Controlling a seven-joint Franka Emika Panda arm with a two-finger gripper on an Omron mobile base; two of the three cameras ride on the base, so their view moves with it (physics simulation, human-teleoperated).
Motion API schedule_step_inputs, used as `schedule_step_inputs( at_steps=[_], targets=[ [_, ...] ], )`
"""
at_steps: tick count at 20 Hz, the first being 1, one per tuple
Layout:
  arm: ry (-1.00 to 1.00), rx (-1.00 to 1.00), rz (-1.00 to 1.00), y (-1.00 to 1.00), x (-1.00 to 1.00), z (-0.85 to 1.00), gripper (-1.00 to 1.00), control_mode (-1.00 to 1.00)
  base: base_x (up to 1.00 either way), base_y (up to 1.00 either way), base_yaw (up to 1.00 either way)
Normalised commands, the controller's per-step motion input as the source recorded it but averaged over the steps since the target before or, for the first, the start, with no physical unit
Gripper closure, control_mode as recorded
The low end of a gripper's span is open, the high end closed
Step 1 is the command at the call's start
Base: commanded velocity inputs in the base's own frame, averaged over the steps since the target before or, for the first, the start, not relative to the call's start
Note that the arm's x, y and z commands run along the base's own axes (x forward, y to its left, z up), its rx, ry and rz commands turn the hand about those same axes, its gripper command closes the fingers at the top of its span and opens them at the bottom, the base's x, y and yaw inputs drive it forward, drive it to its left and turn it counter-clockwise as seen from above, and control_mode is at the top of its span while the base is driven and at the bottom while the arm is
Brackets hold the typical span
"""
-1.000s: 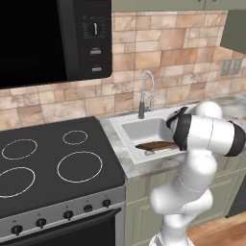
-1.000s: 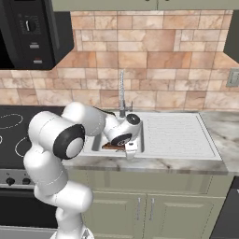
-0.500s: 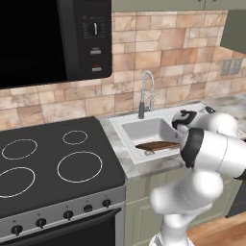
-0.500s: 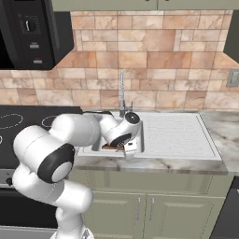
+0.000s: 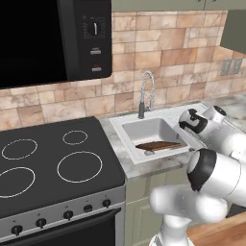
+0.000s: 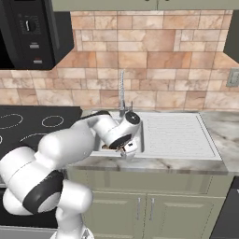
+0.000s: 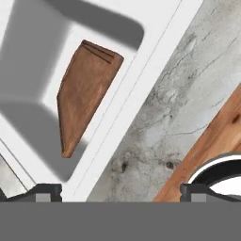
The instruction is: Move the cutting board and knife to the sink. Then move spray from the cabinet to the counter.
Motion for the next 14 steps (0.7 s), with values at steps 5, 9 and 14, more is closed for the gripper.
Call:
schedule_step_inputs(
  at_steps=[5,9,14],
  targets=[
    [0.00,-0.15,0.20,0.19,-0.35,0.30,-1.00,-1.00,0.00,0.00,0.00],
    [0.00,-0.15,0.14,0.27,-0.26,0.36,-1.00,-1.00,0.00,0.00,0.00],
    [-0.01,-0.17,0.16,0.26,-0.33,0.32,-1.00,-1.00,0.00,0.00,0.00]
  ],
)
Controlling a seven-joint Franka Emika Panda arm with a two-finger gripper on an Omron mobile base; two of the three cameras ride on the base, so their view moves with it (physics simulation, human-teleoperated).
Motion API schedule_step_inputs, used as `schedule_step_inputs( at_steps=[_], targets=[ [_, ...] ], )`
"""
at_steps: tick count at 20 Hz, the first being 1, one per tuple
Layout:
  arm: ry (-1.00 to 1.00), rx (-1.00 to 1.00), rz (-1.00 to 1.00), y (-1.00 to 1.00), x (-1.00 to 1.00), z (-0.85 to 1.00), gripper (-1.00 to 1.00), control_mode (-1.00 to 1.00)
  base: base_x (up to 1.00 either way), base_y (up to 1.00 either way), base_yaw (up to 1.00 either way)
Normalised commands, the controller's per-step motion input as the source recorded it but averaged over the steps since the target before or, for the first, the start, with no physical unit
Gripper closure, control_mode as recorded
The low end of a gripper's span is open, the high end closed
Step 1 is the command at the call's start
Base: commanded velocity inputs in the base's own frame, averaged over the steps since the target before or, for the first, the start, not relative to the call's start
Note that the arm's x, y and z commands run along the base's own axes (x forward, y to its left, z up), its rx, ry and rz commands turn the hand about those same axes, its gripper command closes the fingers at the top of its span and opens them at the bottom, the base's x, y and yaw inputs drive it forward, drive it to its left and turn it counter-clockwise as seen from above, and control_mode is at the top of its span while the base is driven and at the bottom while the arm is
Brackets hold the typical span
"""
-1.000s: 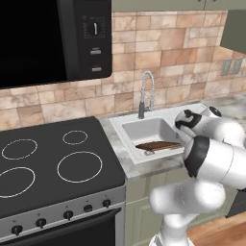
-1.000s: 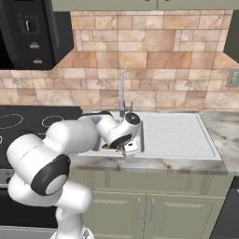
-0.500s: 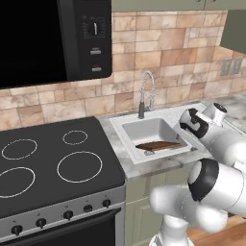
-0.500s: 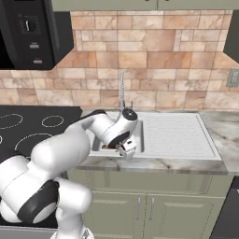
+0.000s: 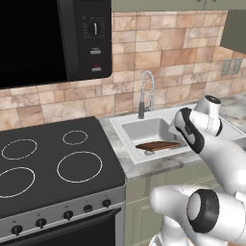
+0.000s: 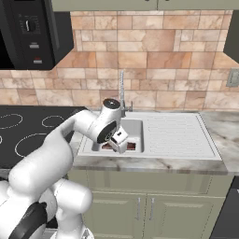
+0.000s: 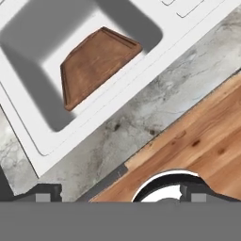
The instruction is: Move the cutting board and knife to the sink. Then move spray from the cabinet to the counter.
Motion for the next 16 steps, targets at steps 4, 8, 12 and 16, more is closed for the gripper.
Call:
schedule_step_inputs(
  at_steps=[4,8,12,16],
  targets=[
    [-0.13,-0.11,0.12,0.17,-0.50,0.18,-1.00,-1.00,0.00,0.00,0.00],
    [-0.09,-0.06,0.07,0.19,-0.44,0.16,-1.00,-1.00,0.00,0.00,0.00],
    [-0.03,-0.02,0.04,0.13,-0.35,0.16,-1.00,-1.00,0.00,0.00,0.00],
    [0.03,0.00,0.01,0.06,-0.23,0.10,-1.00,-1.00,0.00,0.00,0.00]
  ],
)
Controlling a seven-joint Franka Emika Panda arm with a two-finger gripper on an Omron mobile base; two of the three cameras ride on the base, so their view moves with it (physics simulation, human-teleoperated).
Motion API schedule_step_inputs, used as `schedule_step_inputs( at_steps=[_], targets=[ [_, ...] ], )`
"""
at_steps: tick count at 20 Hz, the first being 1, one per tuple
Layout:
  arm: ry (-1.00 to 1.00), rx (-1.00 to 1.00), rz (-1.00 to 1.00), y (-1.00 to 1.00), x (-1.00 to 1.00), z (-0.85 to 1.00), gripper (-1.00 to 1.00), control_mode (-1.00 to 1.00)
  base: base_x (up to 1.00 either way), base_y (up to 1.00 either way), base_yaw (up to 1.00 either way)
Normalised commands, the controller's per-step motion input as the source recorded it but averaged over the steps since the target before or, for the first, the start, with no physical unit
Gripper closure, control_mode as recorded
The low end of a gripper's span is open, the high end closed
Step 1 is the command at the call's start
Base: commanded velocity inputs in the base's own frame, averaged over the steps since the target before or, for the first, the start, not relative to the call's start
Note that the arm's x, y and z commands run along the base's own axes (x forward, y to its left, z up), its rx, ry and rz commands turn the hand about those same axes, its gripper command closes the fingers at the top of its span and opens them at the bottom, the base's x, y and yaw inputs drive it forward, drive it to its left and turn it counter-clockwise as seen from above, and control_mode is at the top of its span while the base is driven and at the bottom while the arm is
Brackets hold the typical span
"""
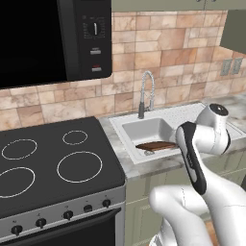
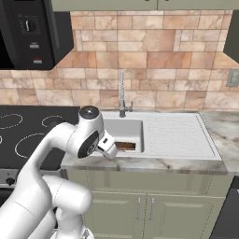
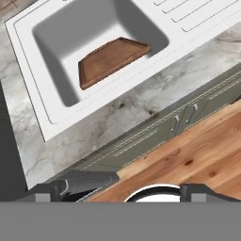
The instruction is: Move the cutting board and knife to the sink. Then move spray from the cabinet to the counter.
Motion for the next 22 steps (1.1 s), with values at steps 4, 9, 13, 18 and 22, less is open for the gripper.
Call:
schedule_step_inputs(
  at_steps=[4,9,13,18,22],
  targets=[
    [0.08,-0.01,0.00,0.13,-0.10,0.15,-1.00,-1.00,0.00,0.00,0.00],
    [0.06,-0.03,0.00,0.11,-0.05,0.22,-1.00,-1.00,0.00,0.00,0.00],
    [0.01,-0.05,0.01,0.05,-0.04,0.23,-1.00,-1.00,0.00,0.00,0.00],
    [0.01,-0.02,0.01,0.00,-0.01,0.02,-1.00,-1.00,0.00,0.00,0.00],
    [0.00,0.00,0.00,0.00,0.00,0.00,-1.00,-1.00,0.00,0.00,0.00]
  ],
)
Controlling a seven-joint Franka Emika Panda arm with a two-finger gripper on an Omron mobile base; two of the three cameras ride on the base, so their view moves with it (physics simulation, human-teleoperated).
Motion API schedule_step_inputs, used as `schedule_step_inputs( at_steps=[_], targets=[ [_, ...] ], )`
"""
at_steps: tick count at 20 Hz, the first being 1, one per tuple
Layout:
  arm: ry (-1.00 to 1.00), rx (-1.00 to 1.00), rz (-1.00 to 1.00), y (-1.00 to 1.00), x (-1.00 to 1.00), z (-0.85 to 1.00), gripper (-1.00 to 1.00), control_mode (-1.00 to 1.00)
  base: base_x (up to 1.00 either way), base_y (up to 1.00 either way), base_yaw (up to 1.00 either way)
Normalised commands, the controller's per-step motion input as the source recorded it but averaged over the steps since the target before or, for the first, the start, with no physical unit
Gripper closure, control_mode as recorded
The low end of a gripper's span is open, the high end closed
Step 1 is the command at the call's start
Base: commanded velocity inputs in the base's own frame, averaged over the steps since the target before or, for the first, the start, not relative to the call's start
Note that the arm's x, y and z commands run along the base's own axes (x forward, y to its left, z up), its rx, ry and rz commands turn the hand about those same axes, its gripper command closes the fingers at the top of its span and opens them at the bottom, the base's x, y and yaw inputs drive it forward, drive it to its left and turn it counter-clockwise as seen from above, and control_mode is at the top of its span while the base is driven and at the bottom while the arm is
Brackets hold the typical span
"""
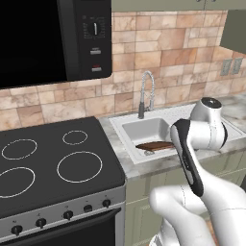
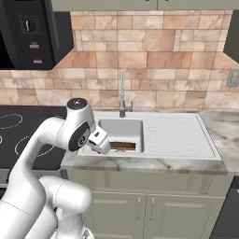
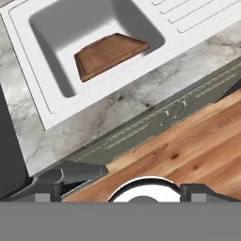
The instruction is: Move the cutting board and knife to the sink. Then move spray from the cabinet to the counter.
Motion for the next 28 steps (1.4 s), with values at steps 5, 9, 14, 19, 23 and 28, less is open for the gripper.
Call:
schedule_step_inputs(
  at_steps=[5,9,14,19,23,28],
  targets=[
    [0.00,0.00,0.00,0.00,0.00,0.00,-1.00,-1.00,0.00,0.00,0.00],
    [0.00,0.00,0.00,0.00,0.00,0.00,-1.00,-1.00,0.00,0.00,0.00],
    [0.00,0.00,0.00,0.00,-0.05,0.00,-1.00,1.00,-0.08,0.00,0.00],
    [0.00,0.00,0.00,0.00,0.00,0.00,-1.00,1.00,-0.61,0.00,0.00],
    [0.00,0.00,0.00,0.00,0.00,0.00,-1.00,1.00,-0.71,0.02,0.11],
    [0.00,0.00,0.00,0.00,0.00,0.00,-1.00,1.00,-0.69,0.10,0.27]
  ],
)
